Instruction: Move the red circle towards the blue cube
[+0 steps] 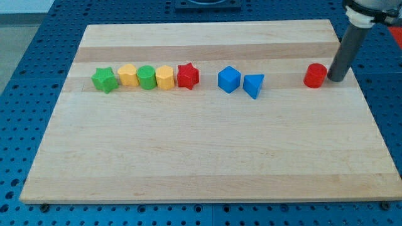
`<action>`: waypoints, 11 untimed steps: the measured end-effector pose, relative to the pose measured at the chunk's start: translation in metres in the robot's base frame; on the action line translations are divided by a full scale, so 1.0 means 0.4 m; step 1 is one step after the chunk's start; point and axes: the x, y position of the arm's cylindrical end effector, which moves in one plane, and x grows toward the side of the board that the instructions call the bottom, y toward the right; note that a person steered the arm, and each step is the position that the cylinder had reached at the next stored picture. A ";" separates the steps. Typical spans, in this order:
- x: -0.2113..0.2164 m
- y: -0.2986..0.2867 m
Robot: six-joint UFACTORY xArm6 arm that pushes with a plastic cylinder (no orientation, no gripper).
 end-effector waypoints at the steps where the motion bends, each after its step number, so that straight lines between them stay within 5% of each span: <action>1: 0.000 -0.029; 11: 0.000 -0.285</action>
